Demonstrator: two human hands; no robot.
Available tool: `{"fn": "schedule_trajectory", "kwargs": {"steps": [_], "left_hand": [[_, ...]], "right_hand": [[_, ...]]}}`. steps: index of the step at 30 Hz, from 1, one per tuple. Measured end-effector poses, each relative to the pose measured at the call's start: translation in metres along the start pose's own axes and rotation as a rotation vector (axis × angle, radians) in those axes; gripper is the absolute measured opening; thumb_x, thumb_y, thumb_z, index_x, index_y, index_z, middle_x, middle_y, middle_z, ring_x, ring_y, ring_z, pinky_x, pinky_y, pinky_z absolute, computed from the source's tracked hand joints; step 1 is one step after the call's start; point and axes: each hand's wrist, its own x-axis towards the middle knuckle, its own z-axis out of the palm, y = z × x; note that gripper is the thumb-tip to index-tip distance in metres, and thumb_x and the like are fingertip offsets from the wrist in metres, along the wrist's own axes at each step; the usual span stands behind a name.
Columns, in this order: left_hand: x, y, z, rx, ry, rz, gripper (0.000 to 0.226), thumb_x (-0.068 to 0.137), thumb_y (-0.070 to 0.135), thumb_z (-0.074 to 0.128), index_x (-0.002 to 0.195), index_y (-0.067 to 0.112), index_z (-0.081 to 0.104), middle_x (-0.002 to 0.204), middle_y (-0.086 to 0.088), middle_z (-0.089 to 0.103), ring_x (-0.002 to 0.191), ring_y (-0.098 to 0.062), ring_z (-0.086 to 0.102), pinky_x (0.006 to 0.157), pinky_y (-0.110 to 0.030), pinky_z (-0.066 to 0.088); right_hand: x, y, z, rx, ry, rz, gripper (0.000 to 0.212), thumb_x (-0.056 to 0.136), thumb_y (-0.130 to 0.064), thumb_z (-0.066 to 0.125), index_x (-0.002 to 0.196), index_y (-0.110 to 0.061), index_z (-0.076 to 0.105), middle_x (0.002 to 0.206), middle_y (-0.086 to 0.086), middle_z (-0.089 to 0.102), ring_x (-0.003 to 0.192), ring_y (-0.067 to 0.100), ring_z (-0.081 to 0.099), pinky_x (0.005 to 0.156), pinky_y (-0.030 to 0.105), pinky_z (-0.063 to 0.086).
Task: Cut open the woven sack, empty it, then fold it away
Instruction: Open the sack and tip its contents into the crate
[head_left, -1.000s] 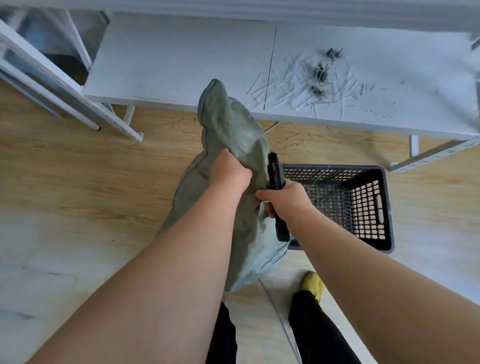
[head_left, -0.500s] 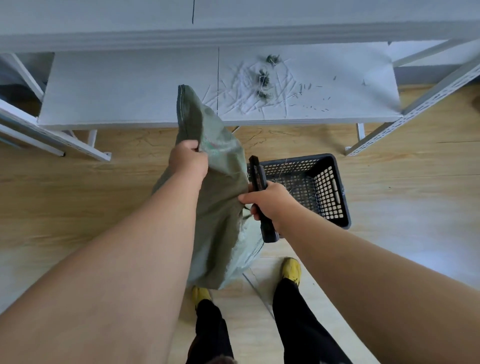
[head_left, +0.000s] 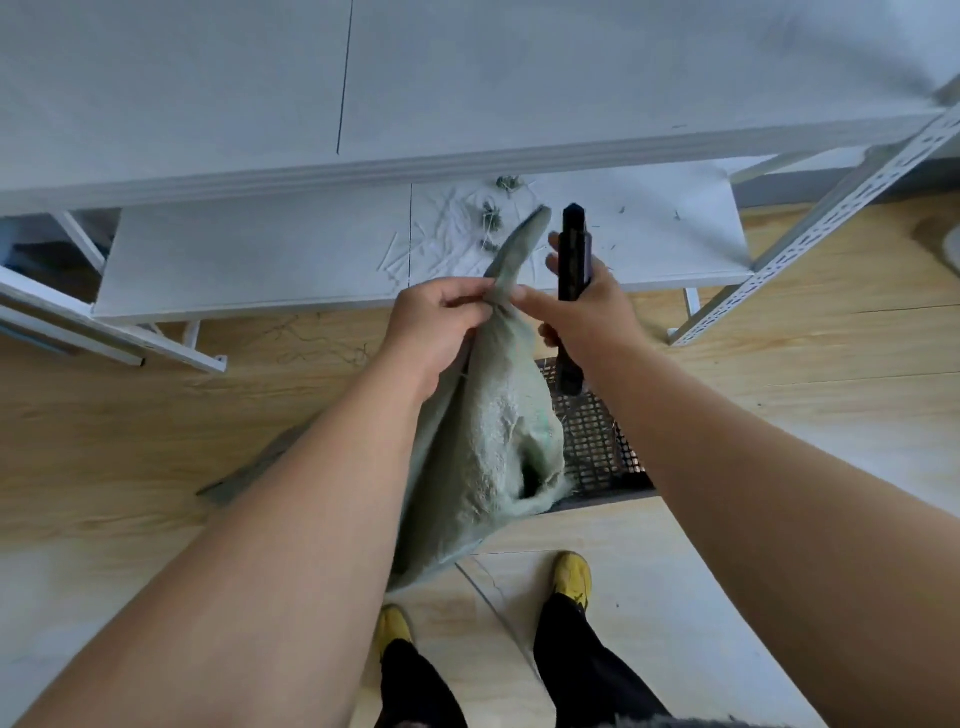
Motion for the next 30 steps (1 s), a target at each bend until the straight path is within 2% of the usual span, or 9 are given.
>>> {"fn": "schedule_trajectory", "kwargs": {"steps": [3, 5, 7, 12, 15, 18, 21, 26, 30], "left_hand": [[-0.007, 0.026, 0.006, 0.046, -0.106, 0.095, 0.029, 0.084, -0.001, 0.066, 0.095, 0.025, 0.071, 0.097, 0.005, 0.071, 0.098, -0.011, 0.066, 0.093, -0.023, 0.050], [-0.012, 0.044, 0.013, 0.088, -0.208, 0.143, 0.029, 0.085, -0.004, 0.065, 0.097, 0.022, 0.070, 0.093, 0.002, 0.072, 0.094, -0.013, 0.068, 0.092, -0.025, 0.052], [-0.018, 0.053, 0.022, 0.102, -0.270, 0.149, 0.029, 0.085, -0.007, 0.063, 0.100, 0.017, 0.068, 0.093, -0.004, 0.072, 0.091, -0.016, 0.068, 0.088, -0.026, 0.054], [-0.024, 0.029, 0.010, -0.059, -0.174, -0.049, 0.023, 0.087, -0.004, 0.063, 0.102, 0.014, 0.058, 0.096, -0.012, 0.071, 0.081, -0.021, 0.069, 0.077, -0.030, 0.058], [-0.020, -0.004, 0.003, 0.288, -0.169, -0.174, 0.025, 0.089, 0.005, 0.059, 0.112, 0.014, 0.058, 0.113, -0.007, 0.065, 0.094, -0.021, 0.067, 0.086, -0.035, 0.056], [-0.013, -0.041, 0.010, 0.585, -0.203, -0.250, 0.041, 0.089, 0.010, 0.053, 0.130, 0.017, 0.053, 0.126, -0.002, 0.058, 0.114, -0.023, 0.057, 0.098, -0.033, 0.046], [-0.001, -0.077, 0.018, 0.651, -0.252, -0.285, 0.051, 0.089, 0.013, 0.060, 0.138, 0.017, 0.047, 0.139, -0.003, 0.052, 0.123, -0.022, 0.052, 0.101, -0.031, 0.043], [0.014, -0.112, 0.014, 0.907, -0.255, -0.204, 0.058, 0.090, 0.024, 0.062, 0.144, 0.024, 0.040, 0.149, -0.006, 0.039, 0.133, -0.027, 0.041, 0.107, -0.035, 0.037], [0.022, -0.134, 0.020, 0.938, -0.334, -0.201, 0.063, 0.091, 0.025, 0.063, 0.147, 0.026, 0.034, 0.153, -0.005, 0.031, 0.137, -0.027, 0.036, 0.109, -0.036, 0.035]], "right_hand": [[0.001, -0.020, -0.007, 0.070, -0.088, -0.012, 0.038, 0.075, -0.023, 0.081, 0.098, -0.013, 0.052, 0.080, 0.003, 0.057, 0.054, 0.014, 0.049, 0.051, 0.028, 0.046], [0.003, -0.029, -0.012, 0.277, -0.114, 0.075, 0.025, 0.080, -0.021, 0.077, 0.089, -0.011, 0.056, 0.063, 0.001, 0.052, 0.045, 0.012, 0.044, 0.045, 0.024, 0.040], [0.003, -0.036, -0.018, 0.333, -0.072, 0.141, 0.014, 0.082, -0.018, 0.075, 0.084, -0.012, 0.062, 0.056, -0.001, 0.055, 0.040, 0.010, 0.042, 0.040, 0.021, 0.038], [0.006, -0.062, -0.035, 0.410, 0.033, 0.034, 0.005, 0.087, -0.010, 0.066, 0.084, -0.010, 0.063, 0.063, 0.002, 0.056, 0.045, 0.010, 0.046, 0.045, 0.022, 0.041], [0.009, -0.059, -0.034, 0.206, -0.002, 0.023, 0.006, 0.087, -0.012, 0.067, 0.089, -0.007, 0.063, 0.072, 0.005, 0.062, 0.046, 0.010, 0.050, 0.047, 0.020, 0.046], [0.013, -0.013, -0.037, 0.023, -0.027, 0.219, 0.012, 0.086, -0.015, 0.070, 0.097, -0.010, 0.067, 0.080, 0.007, 0.065, 0.048, 0.012, 0.056, 0.050, 0.022, 0.050], [0.012, 0.046, -0.045, 0.021, -0.007, 0.356, 0.023, 0.087, -0.012, 0.068, 0.110, -0.008, 0.067, 0.081, 0.006, 0.060, 0.052, 0.015, 0.056, 0.048, 0.021, 0.049], [0.022, 0.101, -0.047, -0.019, 0.001, 0.411, 0.029, 0.088, -0.010, 0.067, 0.117, -0.012, 0.064, 0.102, 0.007, 0.061, 0.056, 0.017, 0.054, 0.047, 0.021, 0.047], [0.028, 0.129, -0.044, -0.040, 0.068, 0.487, 0.031, 0.088, -0.012, 0.067, 0.119, -0.016, 0.064, 0.100, 0.002, 0.060, 0.055, 0.017, 0.054, 0.050, 0.023, 0.047]]}}
